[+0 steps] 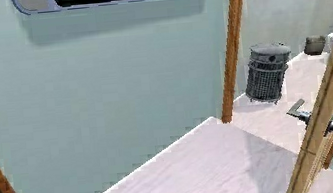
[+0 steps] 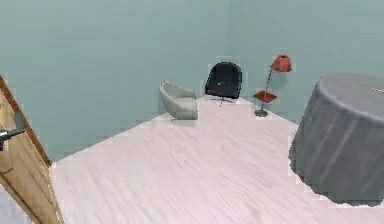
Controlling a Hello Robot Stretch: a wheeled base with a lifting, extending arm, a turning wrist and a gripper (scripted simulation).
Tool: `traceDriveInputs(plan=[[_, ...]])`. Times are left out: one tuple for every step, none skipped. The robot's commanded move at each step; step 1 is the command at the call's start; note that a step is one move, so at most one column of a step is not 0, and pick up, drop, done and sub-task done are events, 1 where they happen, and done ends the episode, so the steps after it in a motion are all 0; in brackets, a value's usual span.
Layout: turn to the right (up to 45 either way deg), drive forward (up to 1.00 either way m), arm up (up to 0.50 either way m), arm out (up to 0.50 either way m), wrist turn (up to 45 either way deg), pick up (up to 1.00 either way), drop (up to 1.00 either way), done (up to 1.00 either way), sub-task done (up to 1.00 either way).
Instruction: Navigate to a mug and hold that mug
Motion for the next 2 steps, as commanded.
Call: traceDriveInputs(plan=[[0.0,0.4,0.0,0.0,0.0,0.0,0.0,0.0,0.0],[12.0,0.0,0.0,0.0,0.0,0.0,0.0,0.0,0.0]])
